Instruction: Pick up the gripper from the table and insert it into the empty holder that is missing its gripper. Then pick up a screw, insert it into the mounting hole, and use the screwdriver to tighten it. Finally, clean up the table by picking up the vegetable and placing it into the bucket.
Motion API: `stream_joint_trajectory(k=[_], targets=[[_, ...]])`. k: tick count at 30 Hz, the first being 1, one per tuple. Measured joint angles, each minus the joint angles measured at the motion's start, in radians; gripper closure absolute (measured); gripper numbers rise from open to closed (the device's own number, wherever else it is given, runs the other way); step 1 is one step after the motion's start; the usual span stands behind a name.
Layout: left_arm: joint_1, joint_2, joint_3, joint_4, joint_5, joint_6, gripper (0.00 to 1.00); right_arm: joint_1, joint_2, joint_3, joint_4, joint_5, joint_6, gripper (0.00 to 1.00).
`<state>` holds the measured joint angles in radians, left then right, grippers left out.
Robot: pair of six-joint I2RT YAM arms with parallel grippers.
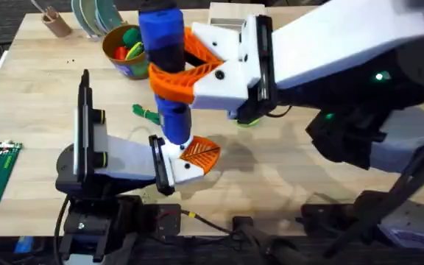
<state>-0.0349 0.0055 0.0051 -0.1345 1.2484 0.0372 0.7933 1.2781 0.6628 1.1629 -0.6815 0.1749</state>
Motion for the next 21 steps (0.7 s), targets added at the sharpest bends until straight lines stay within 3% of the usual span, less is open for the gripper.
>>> stream_joint_trajectory(k=[21], targets=[[0.0, 0.0, 0.0, 0.0, 0.0, 0.0, 0.997, 0.0, 0.0, 0.0, -0.056, 0.001, -0.009, 0.972]])
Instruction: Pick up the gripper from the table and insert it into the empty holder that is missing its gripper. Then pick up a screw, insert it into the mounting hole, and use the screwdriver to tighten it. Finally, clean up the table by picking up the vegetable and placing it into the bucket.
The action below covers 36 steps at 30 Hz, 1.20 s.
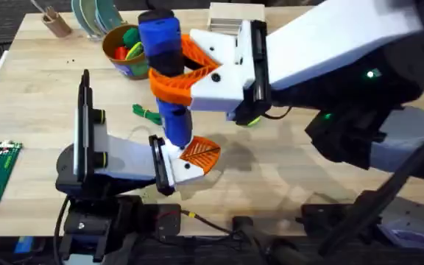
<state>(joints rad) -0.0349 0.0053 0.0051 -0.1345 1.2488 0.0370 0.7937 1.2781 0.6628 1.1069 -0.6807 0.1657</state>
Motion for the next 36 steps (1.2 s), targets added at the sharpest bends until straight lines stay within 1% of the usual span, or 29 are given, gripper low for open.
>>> stream_joint_trajectory(k=[6, 11, 14, 18, 24, 26, 29, 33, 36], targets=[[0.0, 0.0, 0.0, 0.0, 0.0, 0.0, 0.997, 0.0, 0.0, 0.0, 0.006, 0.0, -0.003, 0.972], [0.0, 0.0, 0.0, 0.0, 0.0, 0.0, 0.997, 0.0, 0.0, 0.0, 0.074, 0.0, -0.006, 0.972], [0.0, 0.0, 0.0, 0.0, 0.0, 0.0, 0.997, 0.0, 0.0, 0.0, 0.083, -0.001, -0.005, 0.972], [0.0, 0.0, 0.0, 0.0, 0.0, 0.0, 0.997, -0.013, 0.0, -0.001, 0.153, -0.001, 0.007, 0.972], [0.0, 0.0, 0.0, 0.0, 0.0, 0.0, 0.997, -0.05, 0.0, -0.001, 0.117, -0.004, 0.011, 0.972], [0.0, 0.0, 0.0, 0.0, 0.0, 0.0, 0.997, -0.075, 0.0, -0.001, 0.095, -0.008, -0.008, 0.972], [0.0, 0.0, 0.0, 0.0, 0.0, 0.0, 0.997, -0.153, 0.0, -0.001, -0.025, -0.008, -0.085, 0.972], [0.0, 0.0, 0.0, 0.0, 0.0, 0.0, 0.997, -0.278, 0.0, -0.001, -0.239, 0.017, -0.248, 0.972], [0.0, 0.0, 0.0, 0.0, 0.0, 0.0, 0.997, -0.366, 0.0, -0.001, -0.371, 0.059, -0.414, 0.972]])
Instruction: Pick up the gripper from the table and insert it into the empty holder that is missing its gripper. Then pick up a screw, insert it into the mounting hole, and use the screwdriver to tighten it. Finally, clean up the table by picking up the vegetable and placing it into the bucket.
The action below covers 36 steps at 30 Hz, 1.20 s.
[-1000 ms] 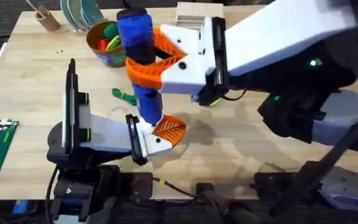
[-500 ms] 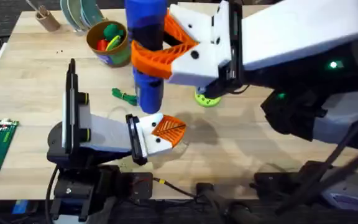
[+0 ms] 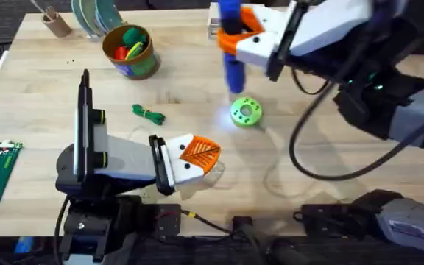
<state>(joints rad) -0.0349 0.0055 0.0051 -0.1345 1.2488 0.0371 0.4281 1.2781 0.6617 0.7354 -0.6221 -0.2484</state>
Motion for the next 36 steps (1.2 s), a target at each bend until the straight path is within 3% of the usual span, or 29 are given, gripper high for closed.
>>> stream_joint_trajectory(k=[5, 13, 21, 36], targets=[[0.0, 0.0, 0.0, 0.0, 0.0, 0.0, 0.997, -0.131, 0.0, 0.0, -0.225, 0.118, -0.267, 0.972], [0.0, 0.0, 0.0, 0.0, 0.0, 0.0, 0.997, -0.277, 0.0, 0.0, -0.4, 0.264, -0.623, 0.972], [0.0, 0.0, 0.0, 0.0, 0.0, 0.0, 0.997, -0.284, 0.016, 0.0, -0.42, 0.285, -0.872, 0.972], [0.0, 0.0, 0.0, 0.0, 0.0, 0.0, 0.997, -0.253, 0.297, 0.001, -0.376, 0.292, -1.092, 0.972]])
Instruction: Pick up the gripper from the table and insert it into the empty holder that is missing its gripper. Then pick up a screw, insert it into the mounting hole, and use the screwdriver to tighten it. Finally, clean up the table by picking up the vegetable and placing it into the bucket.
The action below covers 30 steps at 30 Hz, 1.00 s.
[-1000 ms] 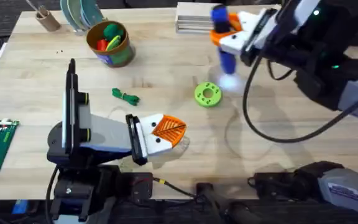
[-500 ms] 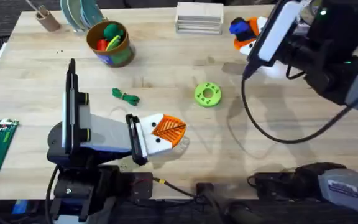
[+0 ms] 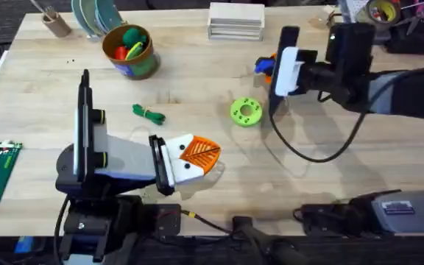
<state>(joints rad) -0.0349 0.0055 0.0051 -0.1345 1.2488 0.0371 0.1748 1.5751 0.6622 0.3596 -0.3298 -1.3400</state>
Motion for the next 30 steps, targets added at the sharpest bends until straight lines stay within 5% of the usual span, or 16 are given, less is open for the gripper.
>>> stream_joint_trajectory(k=[9, 13, 17, 30], targets=[[0.0, 0.0, 0.0, 0.0, 0.0, 0.0, 0.997, 0.013, 0.083, 0.009, 0.009, 0.001, -0.056, 0.952], [0.0, 0.0, 0.0, 0.0, 0.0, 0.0, 0.997, 0.013, 0.098, 0.011, -0.012, 0.0, -0.054, 0.682], [0.0, 0.0, 0.0, 0.0, 0.0, 0.0, 0.997, 0.004, 0.094, 0.031, -0.02, 0.001, -0.045, 0.226], [0.0, 0.0, 0.0, 0.0, 0.0, 0.0, 0.993, 0.007, 0.042, 0.022, -0.066, 0.0, 0.01, 0.201]])
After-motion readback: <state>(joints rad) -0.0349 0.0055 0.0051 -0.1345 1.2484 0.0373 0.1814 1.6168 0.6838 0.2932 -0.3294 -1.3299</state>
